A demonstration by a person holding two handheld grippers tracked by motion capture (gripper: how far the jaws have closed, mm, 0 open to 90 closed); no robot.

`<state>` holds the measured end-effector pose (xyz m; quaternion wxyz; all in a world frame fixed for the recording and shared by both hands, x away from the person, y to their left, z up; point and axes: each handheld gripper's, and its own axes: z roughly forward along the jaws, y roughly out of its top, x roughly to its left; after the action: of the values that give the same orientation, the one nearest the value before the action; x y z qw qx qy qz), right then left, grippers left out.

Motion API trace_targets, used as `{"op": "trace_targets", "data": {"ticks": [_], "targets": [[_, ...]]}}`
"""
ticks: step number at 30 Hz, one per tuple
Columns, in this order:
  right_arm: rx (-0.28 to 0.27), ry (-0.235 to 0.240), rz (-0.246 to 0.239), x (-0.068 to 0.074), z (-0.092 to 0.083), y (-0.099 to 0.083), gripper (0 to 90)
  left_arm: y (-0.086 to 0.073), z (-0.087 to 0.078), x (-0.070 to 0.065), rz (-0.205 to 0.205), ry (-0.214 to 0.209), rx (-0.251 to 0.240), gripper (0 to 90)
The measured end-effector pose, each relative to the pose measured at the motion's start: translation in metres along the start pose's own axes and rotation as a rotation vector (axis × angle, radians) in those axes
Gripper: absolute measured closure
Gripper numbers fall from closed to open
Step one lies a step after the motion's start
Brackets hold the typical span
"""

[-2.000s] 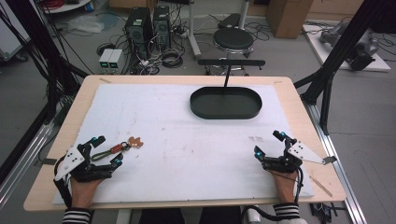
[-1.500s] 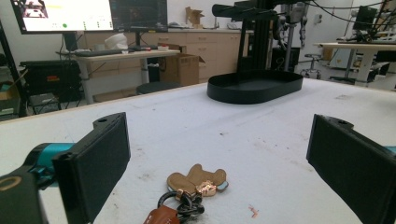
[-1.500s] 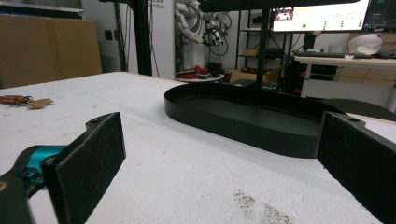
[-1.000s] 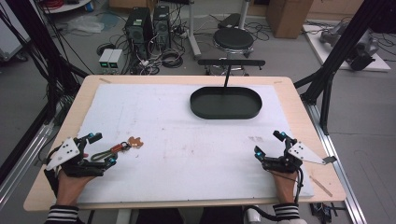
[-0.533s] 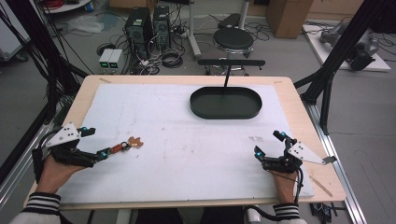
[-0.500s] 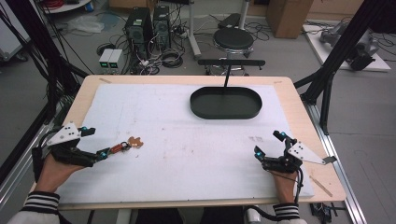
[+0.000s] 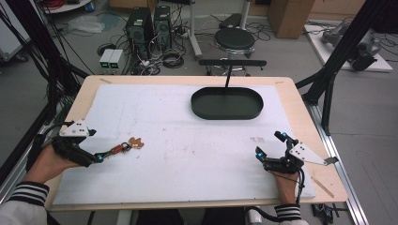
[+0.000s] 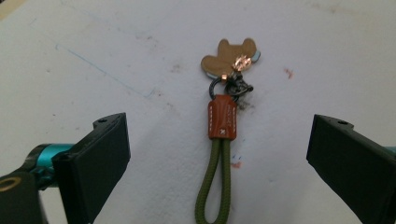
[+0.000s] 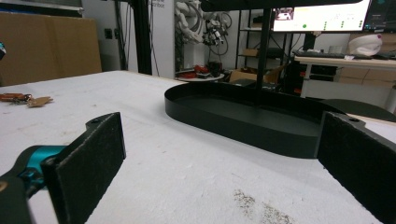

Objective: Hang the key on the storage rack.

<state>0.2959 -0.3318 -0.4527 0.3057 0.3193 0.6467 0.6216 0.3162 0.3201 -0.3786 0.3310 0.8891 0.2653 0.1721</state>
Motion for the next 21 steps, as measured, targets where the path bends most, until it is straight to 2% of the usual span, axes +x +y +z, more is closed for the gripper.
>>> {"op": "trace_targets", "data": {"ticks": [1, 3, 4, 5, 6, 8, 9, 11, 12, 21], "targets": [[-0.001, 0.0, -0.001, 0.0, 0.0, 0.0, 0.8, 0.003, 0.003, 0.002, 0.017, -0.001, 0.042, 7.7], [0.0, -0.001, 0.0, 0.0, 0.0, 0.0, 0.8, 0.004, 0.004, 0.002, 0.021, 0.0, 0.06, 8.7], [0.0, 0.0, -0.001, 0.0, 0.0, 0.0, 0.8, 0.006, 0.008, 0.003, 0.028, -0.003, 0.086, 8.7], [0.0, 0.0, -0.001, 0.0, 0.0, 0.0, 0.8, 0.006, 0.008, 0.003, 0.028, -0.003, 0.086, 9.0], [0.0, 0.0, 0.0, 0.0, 0.0, 0.0, 0.8, 0.008, 0.011, 0.004, 0.05, -0.006, 0.126, 9.7], [0.0, 0.0, 0.0, 0.0, 0.0, 0.0, 0.8, 0.009, 0.013, 0.005, 0.056, -0.011, 0.142, 9.9], [0.0, 0.0, 0.0, 0.0, 0.0, 0.0, 0.8, 0.009, 0.018, 0.005, 0.065, -0.011, 0.173, 10.1], [0.0, 0.001, -0.001, 0.0, 0.0, 0.0, 0.8, 0.01, 0.02, 0.005, 0.072, -0.016, 0.193, 10.4], [-0.001, 0.0, -0.001, 0.0, 0.0, 0.0, 0.8, 0.01, 0.024, 0.004, 0.082, -0.016, 0.222, 10.6], [0.0, -0.002, -0.002, 0.0, 0.0, 0.0, 0.8, 0.011, 0.034, 0.007, 0.093, -0.024, 0.301, 15.8]]}}
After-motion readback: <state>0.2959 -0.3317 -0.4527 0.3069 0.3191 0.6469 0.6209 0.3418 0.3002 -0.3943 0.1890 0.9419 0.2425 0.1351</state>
